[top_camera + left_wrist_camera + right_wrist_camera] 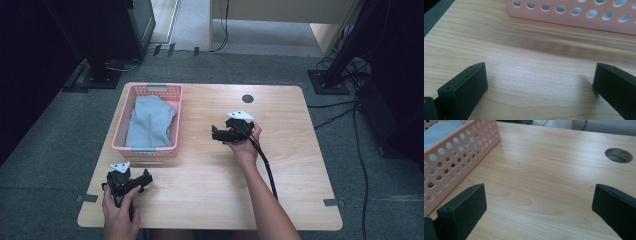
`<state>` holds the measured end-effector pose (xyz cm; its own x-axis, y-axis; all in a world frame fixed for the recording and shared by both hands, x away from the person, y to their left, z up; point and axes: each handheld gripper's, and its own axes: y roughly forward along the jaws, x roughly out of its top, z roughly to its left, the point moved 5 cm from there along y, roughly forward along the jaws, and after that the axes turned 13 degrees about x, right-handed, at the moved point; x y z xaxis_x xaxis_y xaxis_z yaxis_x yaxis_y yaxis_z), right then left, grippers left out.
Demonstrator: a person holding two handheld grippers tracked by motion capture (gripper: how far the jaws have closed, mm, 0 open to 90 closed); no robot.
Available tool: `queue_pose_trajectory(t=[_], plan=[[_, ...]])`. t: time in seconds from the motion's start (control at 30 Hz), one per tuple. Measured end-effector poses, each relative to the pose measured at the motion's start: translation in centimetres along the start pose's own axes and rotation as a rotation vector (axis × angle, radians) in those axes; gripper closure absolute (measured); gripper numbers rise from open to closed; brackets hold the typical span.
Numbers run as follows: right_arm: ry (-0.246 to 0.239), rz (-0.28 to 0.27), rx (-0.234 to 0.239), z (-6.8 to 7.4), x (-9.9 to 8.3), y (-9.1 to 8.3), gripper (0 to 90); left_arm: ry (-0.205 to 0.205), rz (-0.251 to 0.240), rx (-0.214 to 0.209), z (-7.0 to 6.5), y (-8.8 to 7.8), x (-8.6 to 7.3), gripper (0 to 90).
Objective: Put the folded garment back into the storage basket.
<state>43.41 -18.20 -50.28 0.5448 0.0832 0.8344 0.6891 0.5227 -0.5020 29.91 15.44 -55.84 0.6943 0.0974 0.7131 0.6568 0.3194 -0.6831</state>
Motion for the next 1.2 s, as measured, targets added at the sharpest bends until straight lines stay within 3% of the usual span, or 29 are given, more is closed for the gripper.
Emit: queue_pose_trajectory(t=[0.77,1.2], plan=[[0.065,-0.007,-0.076,-4.9,-3.0,-3.7,0.0,-0.003,0.001,0.003,-0.1,0.0,0.0,0.0],[0.083,0.005,-0.102,-6.3,-4.3,-4.6,0.0,-0.002,0.001,0.003,-0.1,0.0,0.0,0.0]])
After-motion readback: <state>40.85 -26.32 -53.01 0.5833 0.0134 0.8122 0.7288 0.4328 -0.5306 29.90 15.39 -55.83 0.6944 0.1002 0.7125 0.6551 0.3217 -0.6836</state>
